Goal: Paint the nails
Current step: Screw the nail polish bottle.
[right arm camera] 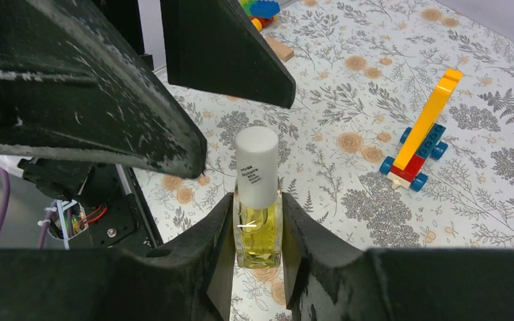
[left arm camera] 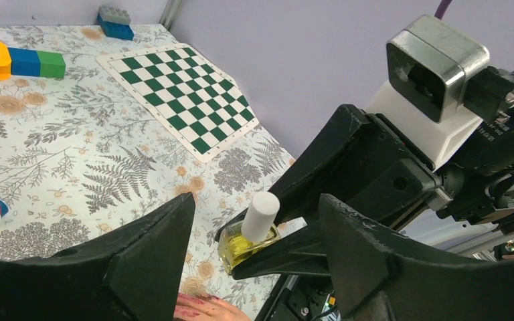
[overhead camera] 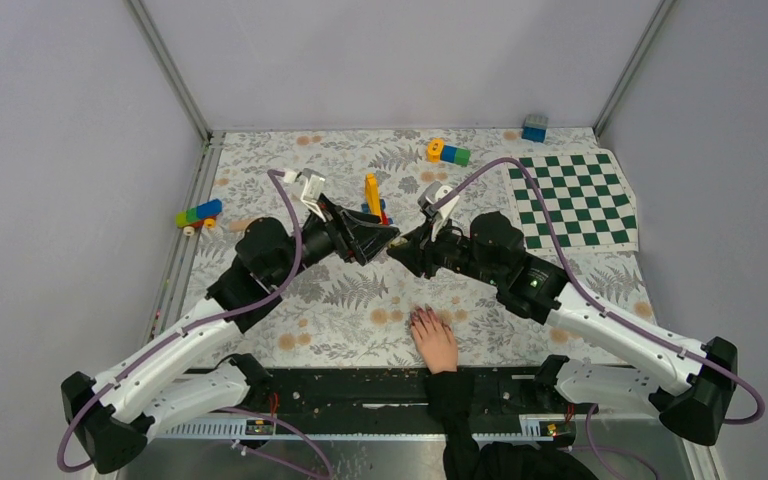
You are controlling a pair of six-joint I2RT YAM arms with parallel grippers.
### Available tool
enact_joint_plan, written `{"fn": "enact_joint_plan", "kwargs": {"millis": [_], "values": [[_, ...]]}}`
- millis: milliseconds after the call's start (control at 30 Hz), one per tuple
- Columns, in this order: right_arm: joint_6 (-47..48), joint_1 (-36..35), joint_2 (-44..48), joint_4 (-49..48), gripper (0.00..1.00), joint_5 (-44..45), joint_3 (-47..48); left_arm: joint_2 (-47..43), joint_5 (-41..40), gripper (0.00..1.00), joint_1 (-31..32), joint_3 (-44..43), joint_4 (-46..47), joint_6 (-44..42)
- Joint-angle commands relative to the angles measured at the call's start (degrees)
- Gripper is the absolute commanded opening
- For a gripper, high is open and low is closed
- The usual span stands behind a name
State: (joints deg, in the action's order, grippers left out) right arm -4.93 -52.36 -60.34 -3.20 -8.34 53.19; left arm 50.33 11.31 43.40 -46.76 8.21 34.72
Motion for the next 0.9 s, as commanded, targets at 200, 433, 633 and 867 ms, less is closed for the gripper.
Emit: {"fn": "enact_joint_plan", "kwargs": {"millis": [200, 433, 633, 867], "values": [[1.7, -0.9, -0.6, -0.7, 0.00, 2.4, 2.6, 3.4, -1.3, 0.61, 2.0, -4.3, 0.1, -1.2], [1.8, -1.0, -0.7, -0.3, 0.00, 2.4, 2.9, 4.4, -1.7, 0.47, 2.9, -4.5, -0.1, -2.2], [1.9, -1.1, -0.8, -0.3, 0.00, 2.3, 3.3, 5.3, -2.2, 0.35, 3.7, -4.7, -0.8, -2.8], [1.9, -1.1, 0.1, -0.9, 0.00, 1.5, 2.5, 5.3, -1.5, 0.03, 4.1, -4.4, -0.7, -3.2]]}}
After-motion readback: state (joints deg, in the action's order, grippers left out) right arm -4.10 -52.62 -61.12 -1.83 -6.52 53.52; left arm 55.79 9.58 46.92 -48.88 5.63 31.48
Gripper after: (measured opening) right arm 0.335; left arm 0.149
